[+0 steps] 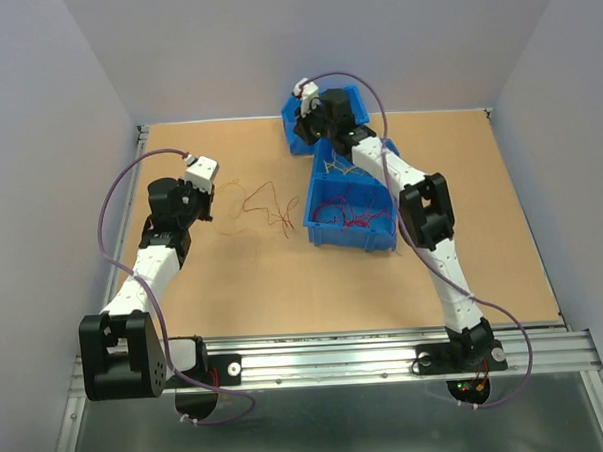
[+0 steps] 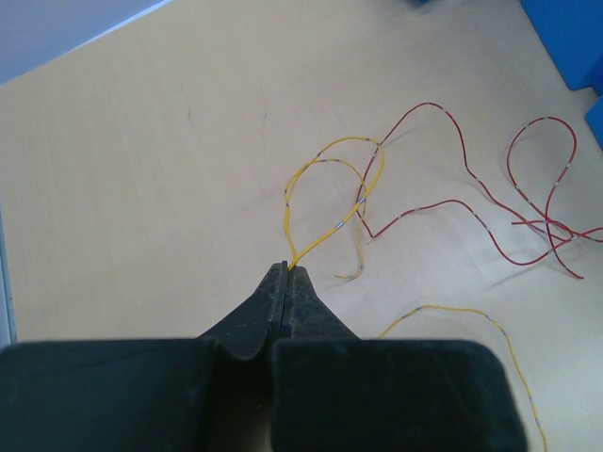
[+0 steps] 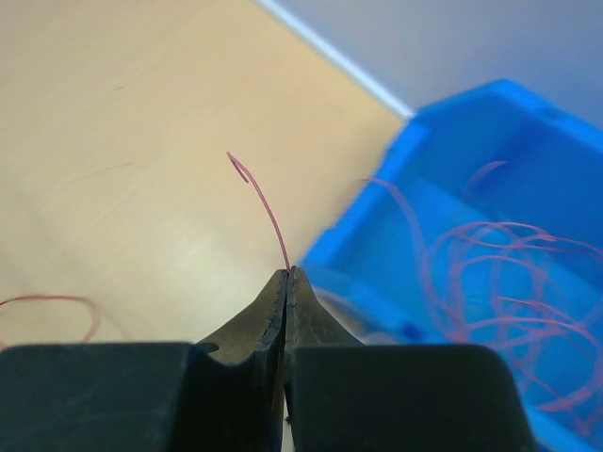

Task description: Untangle the cables

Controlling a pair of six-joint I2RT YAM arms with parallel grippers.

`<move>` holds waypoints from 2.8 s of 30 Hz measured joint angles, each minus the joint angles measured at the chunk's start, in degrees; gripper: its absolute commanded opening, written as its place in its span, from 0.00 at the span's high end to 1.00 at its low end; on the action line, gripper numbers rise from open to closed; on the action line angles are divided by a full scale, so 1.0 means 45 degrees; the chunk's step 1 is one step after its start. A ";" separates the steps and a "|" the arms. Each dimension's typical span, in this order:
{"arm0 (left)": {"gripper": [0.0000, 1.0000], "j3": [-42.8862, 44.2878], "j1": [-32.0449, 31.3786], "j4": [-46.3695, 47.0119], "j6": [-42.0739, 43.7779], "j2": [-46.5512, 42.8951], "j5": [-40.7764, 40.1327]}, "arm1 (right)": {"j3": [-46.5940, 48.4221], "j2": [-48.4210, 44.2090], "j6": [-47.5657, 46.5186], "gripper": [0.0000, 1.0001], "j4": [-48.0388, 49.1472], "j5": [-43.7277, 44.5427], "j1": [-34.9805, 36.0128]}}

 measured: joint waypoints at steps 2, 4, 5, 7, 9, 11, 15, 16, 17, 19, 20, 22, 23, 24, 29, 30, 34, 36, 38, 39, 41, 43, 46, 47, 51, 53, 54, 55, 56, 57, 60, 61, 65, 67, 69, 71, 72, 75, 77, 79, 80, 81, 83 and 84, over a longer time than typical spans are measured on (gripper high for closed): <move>1.00 0.0000 0.0000 -0.0044 0.0000 0.0005 0.0000 | -0.0257 -0.0005 -0.0131 1.00 -0.0262 -0.0180 0.0622; 1.00 0.0000 0.0000 -0.0044 0.0000 0.0005 0.0000 | -0.0325 -0.0005 -0.0228 0.99 -0.0481 -0.0253 0.1039; 1.00 0.0000 0.0000 -0.0044 0.0000 0.0005 0.0005 | -0.0325 -0.0005 -0.0272 1.00 -0.0675 -0.0272 0.1282; 1.00 0.0000 0.0000 -0.0044 0.0000 0.0005 0.0005 | -0.0325 -0.0005 -0.0379 0.99 -0.0777 -0.0141 0.1540; 1.00 0.0000 0.0000 -0.0044 0.0005 0.0005 0.0005 | -0.0316 -0.0005 -0.0544 0.99 -0.0937 0.0321 0.1700; 1.00 0.0000 0.0000 -0.0044 0.0010 0.0010 0.0005 | -0.0316 0.0005 -0.0661 0.99 -0.1166 0.0733 0.1753; 1.00 0.0000 0.0000 -0.0049 0.0039 0.0010 0.0005 | -0.0097 0.0301 -0.0704 0.99 -0.1365 0.1375 0.1758; 1.00 0.0000 0.0000 -0.0044 0.0039 0.0010 0.0005 | 0.0024 0.0437 -0.0704 0.99 -0.1384 0.1457 0.1758; 1.00 0.0000 0.0000 -0.0049 0.0044 0.0010 0.0005 | 0.0228 0.0661 -0.0699 0.99 -0.1389 0.1608 0.1753; 1.00 0.0000 0.0000 -0.0049 0.0044 0.0024 0.0005 | 0.0491 0.0967 -0.0651 0.99 -0.1384 0.1758 0.1705; 1.00 0.0000 0.0000 -0.0044 0.0044 0.0029 0.0010 | 0.0656 0.1098 -0.0627 1.00 -0.1379 0.1807 0.1700; 1.00 0.0000 0.0000 -0.0049 0.0049 0.0034 0.0010 | 0.1263 0.1525 -0.0500 1.00 -0.1341 0.1977 0.1666; 1.00 0.0000 0.0000 -0.0049 0.0049 0.0034 0.0010 | 0.1462 0.1632 -0.0437 1.00 -0.1345 0.1987 0.1598; 1.00 0.0000 0.0000 -0.0049 0.0049 0.0034 0.0005 | 0.1739 0.1734 -0.0223 0.99 -0.1243 0.1982 0.1554; 1.00 0.0000 0.0000 -0.0049 0.0049 0.0034 0.0010 | 0.1933 0.1676 0.0826 1.00 0.0136 0.1885 0.1107; 1.00 0.0000 0.0000 -0.0049 0.0053 0.0034 0.0010 | 0.1860 0.1656 0.1171 0.99 0.0709 0.2025 0.0928; 1.00 0.0000 0.0000 -0.0053 0.0053 0.0034 0.0034 | 0.1836 0.1637 0.2074 0.99 0.2278 0.2856 0.0155; 1.00 0.0000 0.0000 -0.0053 0.0063 0.0034 0.0039 | 0.1836 0.1637 0.2370 0.99 0.2594 0.3376 -0.0146; 1.00 0.0000 0.0000 -0.0053 0.0078 0.0034 0.0039 | 0.1831 0.1637 0.2759 0.99 0.2866 0.3808 -0.0539; 1.00 0.0000 0.0000 -0.0053 0.0087 0.0034 0.0039 | 0.1831 0.1637 0.2939 1.00 0.2982 0.3886 -0.0675; 1.00 0.0000 0.0000 -0.0053 0.0092 0.0034 0.0044 | 0.1749 0.1622 0.3235 0.99 0.3235 0.3968 -0.1010; 1.00 0.0000 0.0000 -0.0053 0.0092 0.0034 0.0053 | 0.1467 0.1535 0.3279 0.99 0.3434 0.4046 -0.1258; 1.00 0.0000 0.0000 -0.0058 0.0092 0.0034 0.0097 | 0.0860 0.1326 0.3279 0.98 0.3555 0.4056 -0.1418; 1.00 0.0000 0.0000 -0.0058 0.0092 0.0034 0.0121 | 0.0602 0.1229 0.3279 0.92 0.3609 0.3968 -0.1428; 1.00 0.0024 0.0000 -0.0087 0.0092 0.0034 0.0219 | -0.0029 0.1064 0.3254 0.67 0.3633 0.3614 -0.1307; 1.00 0.0068 0.0000 -0.0151 0.0092 0.0039 0.0272 | -0.0423 0.0884 0.3215 0.53 0.3619 0.3390 -0.1273; 1.00 0.0107 0.0000 -0.0199 0.0092 0.0039 0.0330 | -0.0724 0.0714 0.3201 0.49 0.3609 0.3274 -0.1258; 1.00 0.0136 0.0000 -0.0243 0.0092 0.0039 0.0379 | -0.1103 0.0510 0.3123 0.42 0.3565 0.3147 -0.1224; 1.00 0.0160 0.0000 -0.0257 0.0092 0.0039 0.0437 | -0.1302 0.0253 0.3109 0.38 0.3589 0.3060 -0.1209; 1.00 0.0219 0.0000 -0.0345 0.0092 0.0034 0.0549 | -0.1792 -0.0136 0.3065 0.34 0.3609 0.2885 -0.1200; 1.00 0.0379 0.0000 -0.0573 0.0102 0.0034 0.0874 | -0.3152 -0.1452 0.2866 0.30 0.3507 0.2351 -0.1180; 1.00 0.0461 0.0000 -0.0704 0.0121 0.0029 0.1020 | -0.3657 -0.2084 0.2783 0.28 0.3483 0.1987 -0.1175; 1.00 0.1360 -0.0005 -0.1758 0.0316 0.0029 0.1768 | -0.5780 -0.4556 0.2370 0.12 0.3628 -0.0355 -0.1132; 1.00 0.2118 -0.0005 -0.2288 0.0427 0.0029 0.2191 | -0.6577 -0.5586 0.2035 0.11 0.3842 -0.1413 -0.1015; 1.00 0.2759 -0.0010 -0.2812 0.0544 0.0024 0.2463 | -0.7825 -0.6664 0.1583 0.11 0.4605 -0.2331 -0.0685; 1.00 0.3580 -0.0034 -0.3487 0.0631 0.0005 0.2715 | -0.9151 -0.7475 0.1370 0.11 0.5464 -0.3007 -0.0253; 1.00 0.3983 -0.0039 -0.3832 0.0651 -0.0058 0.2827 | -0.9908 -0.7791 0.1331 0.11 0.6018 -0.3492 0.0005; 1.00 0.4702 -0.0053 -0.4449 0.0646 -0.0471 0.2997 | -1.1171 -0.7917 0.1491 0.11 0.7305 -0.4702 0.0636; 1.00 0.5124 -0.0078 -0.4886 0.0617 -0.1001 0.3157 | -1.1803 -0.7718 0.1792 0.10 0.8019 -0.5396 0.0996; 1.00 0.5425 -0.0121 -0.5134 0.0602 -0.1341 0.3269 | -1.2206 -0.7553 0.1977 0.10 0.8480 -0.5770 0.1258; 1.00 0.5600 -0.0170 -0.5289 0.0593 -0.1535 0.3356 | -1.2259 -0.7495 0.2025 0.10 0.8641 -0.5853 0.1360; 1.00 0.5785 -0.0214 -0.5489 0.0588 -0.1656 0.3419 | -1.2322 -0.7436 0.2001 0.10 0.8888 -0.5921 0.1462; 1.00 0.6149 -0.0350 -0.5814 0.0583 -0.1797 0.3507 | -1.2356 -0.7407 0.1957 0.10 0.9238 -0.5960 0.1685; 1.00 0.6227 -0.0389 -0.5897 0.0583 -0.1817 0.3521 | -1.2356 -0.7407 0.1919 0.10 0.9505 -0.6013 0.1821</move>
